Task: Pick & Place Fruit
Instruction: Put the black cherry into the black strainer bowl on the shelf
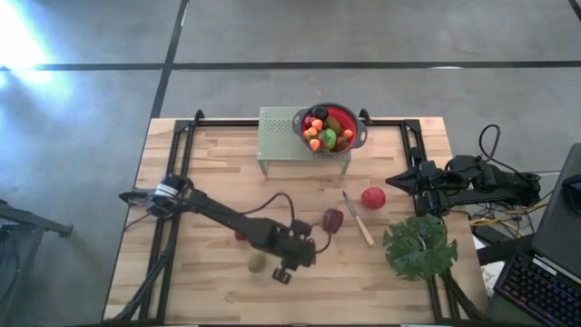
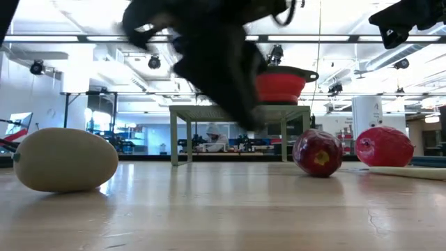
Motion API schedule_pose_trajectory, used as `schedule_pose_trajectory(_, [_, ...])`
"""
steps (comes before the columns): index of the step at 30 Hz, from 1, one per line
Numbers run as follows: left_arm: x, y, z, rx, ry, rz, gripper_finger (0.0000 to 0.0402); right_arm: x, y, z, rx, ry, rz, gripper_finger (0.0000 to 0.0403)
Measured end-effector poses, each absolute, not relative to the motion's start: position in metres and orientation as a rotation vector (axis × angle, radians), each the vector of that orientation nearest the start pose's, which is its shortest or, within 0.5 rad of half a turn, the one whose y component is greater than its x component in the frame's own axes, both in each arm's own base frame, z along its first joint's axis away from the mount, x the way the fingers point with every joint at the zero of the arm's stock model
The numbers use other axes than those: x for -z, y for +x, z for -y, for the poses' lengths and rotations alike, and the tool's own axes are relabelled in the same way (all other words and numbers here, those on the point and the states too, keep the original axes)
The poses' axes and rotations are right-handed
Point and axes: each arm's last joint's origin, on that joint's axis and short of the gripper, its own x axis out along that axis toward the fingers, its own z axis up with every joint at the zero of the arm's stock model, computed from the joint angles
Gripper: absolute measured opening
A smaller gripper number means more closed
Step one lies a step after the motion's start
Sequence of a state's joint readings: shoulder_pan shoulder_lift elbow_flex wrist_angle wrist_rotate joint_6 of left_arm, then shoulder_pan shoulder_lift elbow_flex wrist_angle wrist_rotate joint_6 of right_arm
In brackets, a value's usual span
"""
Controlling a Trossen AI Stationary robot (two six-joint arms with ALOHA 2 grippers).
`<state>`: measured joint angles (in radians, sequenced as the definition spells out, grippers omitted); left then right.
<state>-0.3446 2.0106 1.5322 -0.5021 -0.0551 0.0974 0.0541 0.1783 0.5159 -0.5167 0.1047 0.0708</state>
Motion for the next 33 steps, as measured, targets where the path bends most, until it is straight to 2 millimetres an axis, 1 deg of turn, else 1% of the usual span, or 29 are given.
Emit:
schedule_pose_trajectory(7, [-0.238, 0.432, 0.112, 0.253, 0.258, -0.83, 0.0113, -0.271, 0.067, -0.001, 0.057, 0.056, -0.177, 0.0008])
schedule_pose_trajectory(14, [-0.272, 0.448, 0.082, 0.193, 0.228, -0.731, 0.0122, -0.271, 0.067, -0.001, 0.057, 0.056, -0.177, 0.0008])
schedule_pose_trajectory(20, [-0.299, 0.456, 0.058, 0.161, 0.266, -0.648, 0.0115, -0.271, 0.067, -0.001, 0.057, 0.056, -0.177, 0.0008])
schedule_pose_trajectory(24, [-0.316, 0.461, 0.034, 0.11, 0.266, -0.595, 0.0119, -0.271, 0.067, -0.001, 0.057, 0.056, -0.177, 0.0008])
schedule_pose_trajectory(28, [-0.328, 0.463, 0.011, 0.057, 0.251, -0.561, 0.0121, -0.271, 0.067, -0.001, 0.057, 0.056, -0.177, 0.0008])
schedule_pose_trajectory(33, [-0.343, 0.463, -0.012, 0.004, 0.238, -0.522, 0.0117, -0.271, 0.067, -0.001, 0.057, 0.056, -0.177, 0.0008])
